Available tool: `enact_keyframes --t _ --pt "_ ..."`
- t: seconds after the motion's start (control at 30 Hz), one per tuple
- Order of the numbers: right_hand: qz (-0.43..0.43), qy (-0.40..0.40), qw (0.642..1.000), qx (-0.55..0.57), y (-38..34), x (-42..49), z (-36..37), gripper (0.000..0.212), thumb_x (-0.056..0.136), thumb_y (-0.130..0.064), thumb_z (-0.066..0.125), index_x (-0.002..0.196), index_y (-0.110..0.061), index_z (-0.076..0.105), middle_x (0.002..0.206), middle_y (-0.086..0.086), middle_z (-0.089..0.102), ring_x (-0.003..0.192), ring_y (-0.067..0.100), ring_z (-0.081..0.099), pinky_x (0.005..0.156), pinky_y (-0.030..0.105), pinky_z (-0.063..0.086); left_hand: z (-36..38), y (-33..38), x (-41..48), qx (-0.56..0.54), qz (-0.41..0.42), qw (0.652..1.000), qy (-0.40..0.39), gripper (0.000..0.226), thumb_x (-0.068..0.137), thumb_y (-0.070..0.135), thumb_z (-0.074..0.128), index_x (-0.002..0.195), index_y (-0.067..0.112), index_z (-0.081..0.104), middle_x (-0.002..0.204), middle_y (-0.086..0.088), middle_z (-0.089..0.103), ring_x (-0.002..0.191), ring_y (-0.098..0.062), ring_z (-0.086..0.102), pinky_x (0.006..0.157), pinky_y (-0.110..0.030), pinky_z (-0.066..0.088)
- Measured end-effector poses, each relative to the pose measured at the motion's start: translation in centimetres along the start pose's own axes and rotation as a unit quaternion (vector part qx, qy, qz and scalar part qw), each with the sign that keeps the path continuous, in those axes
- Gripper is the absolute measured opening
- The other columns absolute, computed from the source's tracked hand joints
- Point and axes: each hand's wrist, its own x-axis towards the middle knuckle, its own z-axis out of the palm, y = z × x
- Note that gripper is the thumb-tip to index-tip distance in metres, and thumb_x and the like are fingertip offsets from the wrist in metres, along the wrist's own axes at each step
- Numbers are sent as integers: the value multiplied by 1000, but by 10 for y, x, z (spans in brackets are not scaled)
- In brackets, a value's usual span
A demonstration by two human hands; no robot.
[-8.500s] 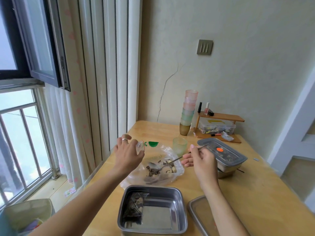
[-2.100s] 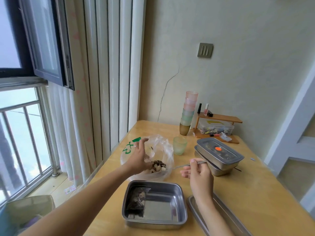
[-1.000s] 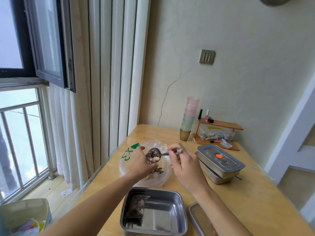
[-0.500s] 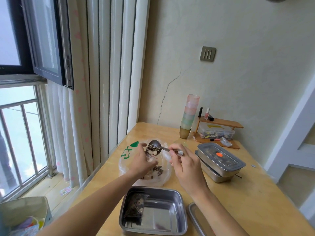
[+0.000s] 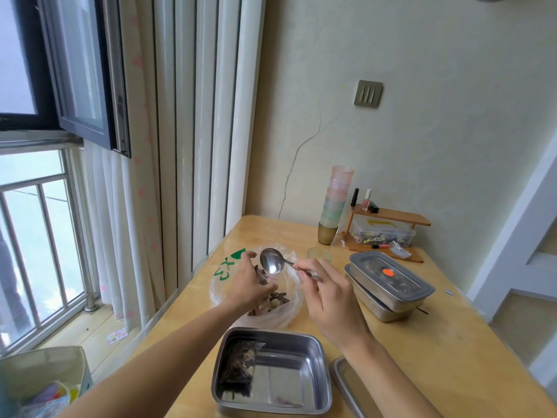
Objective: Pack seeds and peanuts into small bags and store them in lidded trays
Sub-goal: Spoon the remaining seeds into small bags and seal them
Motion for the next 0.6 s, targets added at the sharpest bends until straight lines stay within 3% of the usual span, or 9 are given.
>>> enact_keyframes --t 0.13,0.27,0.37,0.47,0.53,0.6 --pt "-6 -18 1000 3 0 -1 0 20 106 -24 49 112 -16 66 99 -7 62 71 3 53 64 12 43 0 0 -1 16 6 1000 -4 80 83 16 82 142 19 28 92 -2 66 74 -10 65 65 -19 50" --pt "7 -2 1000 8 0 -2 -2 15 105 -19 52 111 -17 66 100 -8 63 75 7 58 67 17 47 0 -5 -1 29 19 999 -5 90 82 16 83 148 24 23 125 -5 58 80 -8 70 77 -27 59" --pt "37 34 999 -1 -1 -1 -4 15 106 -16 53 112 -17 66 99 -7 64 77 7 60 69 15 46 -2 -6 -2 43 4 999 -5 94 80 19 85 150 22 22 142 -9 41 95 -18 69 89 -32 59" --pt "90 78 993 9 3 0 -4 14 107 -16 50 107 -17 64 93 -7 68 77 8 66 69 14 48 -4 -6 1 81 -31 996 -23 68 80 26 84 135 10 47 141 -10 41 114 -25 60 102 -36 53" --pt "139 106 985 15 6 -1 -4 12 106 -17 52 103 -18 63 81 -8 68 70 5 67 65 17 51 -7 -5 0 107 -33 993 -30 42 83 28 81 117 9 64 137 -7 44 124 -22 50 105 -24 43" --pt "194 127 972 36 10 -4 -3 12 106 -19 55 97 -17 63 68 -9 68 63 5 68 62 19 53 -8 -5 1 104 -19 994 -18 30 85 27 78 109 10 69 136 -6 43 131 -20 41 100 -18 33"
